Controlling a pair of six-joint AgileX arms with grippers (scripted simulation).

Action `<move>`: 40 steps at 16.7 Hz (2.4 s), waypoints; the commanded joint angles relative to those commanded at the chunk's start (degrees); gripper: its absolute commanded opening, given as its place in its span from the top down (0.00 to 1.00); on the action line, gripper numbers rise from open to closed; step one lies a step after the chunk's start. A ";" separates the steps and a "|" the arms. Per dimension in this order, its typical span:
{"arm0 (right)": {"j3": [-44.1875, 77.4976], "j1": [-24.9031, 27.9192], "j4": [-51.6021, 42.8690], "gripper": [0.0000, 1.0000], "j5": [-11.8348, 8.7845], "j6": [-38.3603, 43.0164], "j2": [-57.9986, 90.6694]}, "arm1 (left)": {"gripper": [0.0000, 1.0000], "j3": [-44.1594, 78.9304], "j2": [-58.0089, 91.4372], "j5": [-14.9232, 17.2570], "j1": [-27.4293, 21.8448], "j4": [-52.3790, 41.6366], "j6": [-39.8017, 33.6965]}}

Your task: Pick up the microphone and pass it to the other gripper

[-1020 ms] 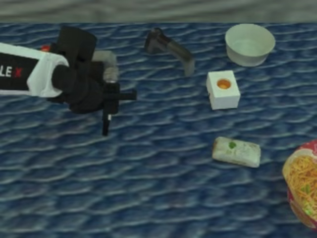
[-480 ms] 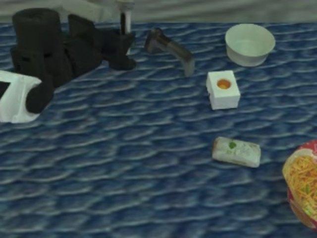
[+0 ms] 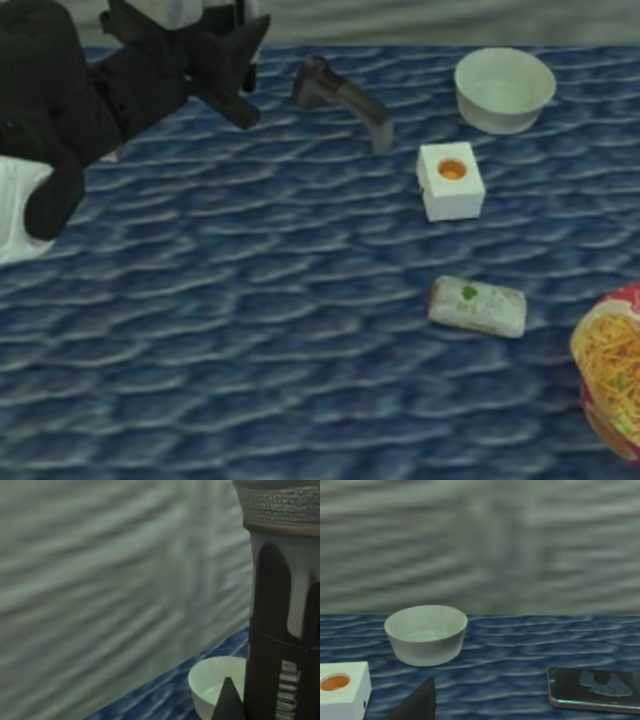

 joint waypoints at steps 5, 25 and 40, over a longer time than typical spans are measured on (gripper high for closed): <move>0.00 0.00 0.00 0.00 0.00 0.00 0.00 | 1.00 -0.09 -0.99 -2.42 -2.56 -0.32 0.01; 0.00 0.00 0.00 0.00 0.00 0.00 0.00 | 1.00 -3.50 -10.71 -20.99 -19.92 -2.21 -0.22; 32.22 33.05 17.27 0.00 8.94 -0.79 48.87 | 1.00 -3.50 -10.71 -20.99 -19.92 -2.21 -0.22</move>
